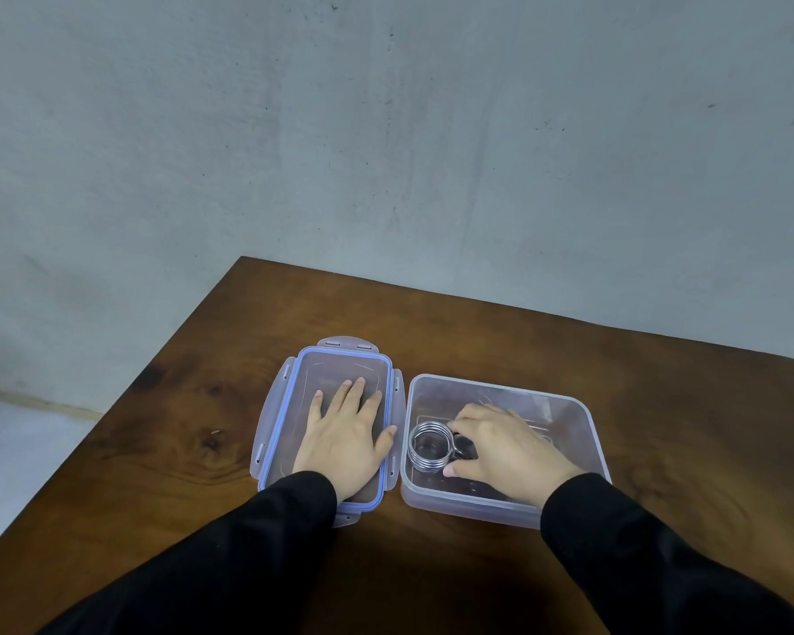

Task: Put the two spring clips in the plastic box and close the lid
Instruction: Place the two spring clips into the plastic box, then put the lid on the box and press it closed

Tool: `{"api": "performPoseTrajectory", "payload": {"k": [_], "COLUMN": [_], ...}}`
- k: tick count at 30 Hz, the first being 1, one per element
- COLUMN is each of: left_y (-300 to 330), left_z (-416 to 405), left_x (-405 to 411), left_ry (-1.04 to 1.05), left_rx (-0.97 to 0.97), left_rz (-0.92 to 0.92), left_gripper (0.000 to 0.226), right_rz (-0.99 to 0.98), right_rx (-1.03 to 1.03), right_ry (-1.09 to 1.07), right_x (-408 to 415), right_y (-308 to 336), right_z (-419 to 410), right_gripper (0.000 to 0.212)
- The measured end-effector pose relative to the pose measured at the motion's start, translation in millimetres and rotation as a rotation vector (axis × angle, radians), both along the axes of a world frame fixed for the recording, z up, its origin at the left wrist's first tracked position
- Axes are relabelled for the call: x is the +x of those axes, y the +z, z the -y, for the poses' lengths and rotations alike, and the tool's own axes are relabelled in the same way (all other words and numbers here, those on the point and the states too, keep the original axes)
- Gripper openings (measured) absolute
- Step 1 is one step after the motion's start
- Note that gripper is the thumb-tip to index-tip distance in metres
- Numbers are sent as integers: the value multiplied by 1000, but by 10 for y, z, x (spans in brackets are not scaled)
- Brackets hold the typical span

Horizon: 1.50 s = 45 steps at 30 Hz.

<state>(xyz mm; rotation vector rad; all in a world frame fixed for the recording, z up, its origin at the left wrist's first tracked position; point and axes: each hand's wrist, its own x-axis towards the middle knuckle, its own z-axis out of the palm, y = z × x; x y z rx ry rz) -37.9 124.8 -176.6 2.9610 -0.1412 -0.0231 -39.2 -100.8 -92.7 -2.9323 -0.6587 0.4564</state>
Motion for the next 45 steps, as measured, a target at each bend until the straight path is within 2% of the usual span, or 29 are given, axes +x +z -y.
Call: {"api": "performPoseTrajectory", "payload": {"k": [8, 16, 19, 22, 23, 26, 29, 31, 36, 45], "left_y": [-7, 33, 77, 239, 301, 377, 295, 208, 3, 114], "left_z": [4, -2, -39, -93, -115, -199, -301, -354, -389, -470], "left_x": [3, -12, 3, -100, -176, -468, -712, -787, -826, -802], "left_ry": [0, 4, 31, -28, -60, -210, -317, -349, -440, -468], "left_rx": [3, -50, -198, -155, -129, -48, 29, 61, 130, 196], "left_rz": [-7, -22, -26, 78, 96, 131, 46, 54, 262, 441], "left_gripper": [66, 66, 55, 30, 28, 38, 53, 60, 37, 46], "right_rz": [-24, -41, 50, 153, 173, 186, 192, 195, 199, 214], "right_rx": [-4, 82, 186, 304, 330, 365, 376, 384, 412, 428], "right_ry": [-27, -107, -166, -209, -221, -213, -178, -171, -157, -135], "right_x": [-18, -11, -48, -103, -117, -155, -185, -200, -255, -356], "right_y": [18, 58, 123, 175, 181, 180, 194, 193, 167, 98], "right_z": [-10, 60, 130, 121, 100, 10, -97, -157, -254, -315], "right_gripper": [63, 82, 69, 50, 46, 40, 38, 37, 35, 32]}}
